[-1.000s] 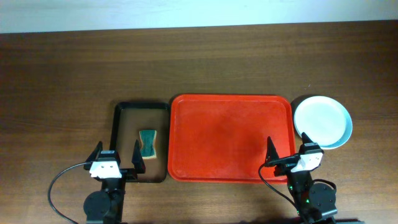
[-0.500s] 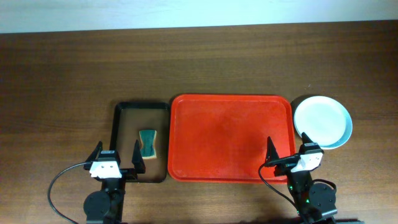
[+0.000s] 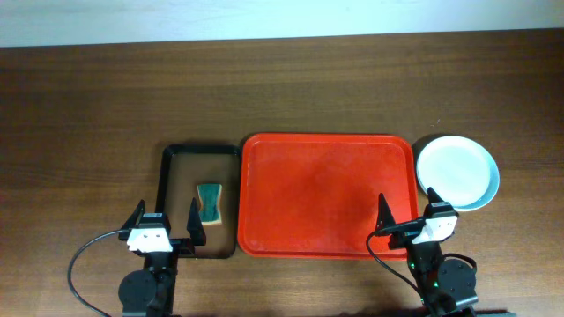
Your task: Clean dirty plates on tray and stack at the side
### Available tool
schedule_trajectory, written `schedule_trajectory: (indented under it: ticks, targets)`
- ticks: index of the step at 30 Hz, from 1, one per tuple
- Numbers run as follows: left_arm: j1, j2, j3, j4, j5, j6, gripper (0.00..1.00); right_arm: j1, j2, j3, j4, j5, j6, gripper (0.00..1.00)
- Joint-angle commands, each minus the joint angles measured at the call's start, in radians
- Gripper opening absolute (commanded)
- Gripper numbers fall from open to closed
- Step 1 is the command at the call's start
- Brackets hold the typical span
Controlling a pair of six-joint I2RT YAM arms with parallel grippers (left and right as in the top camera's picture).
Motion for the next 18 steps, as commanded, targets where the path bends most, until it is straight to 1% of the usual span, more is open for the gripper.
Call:
schedule_trajectory:
  ticks: [1,18]
  targets:
    - [0.003,-0.005,-0.003,-0.005,0.015,0.016,0.99,0.005,-0.006,-0.005,-0.008,0.002,0.007,0.98]
    - [0.003,-0.005,-0.003,-0.005,0.015,0.016,0.99,0.005,-0.006,-0.005,-0.008,0.002,0.007,0.99]
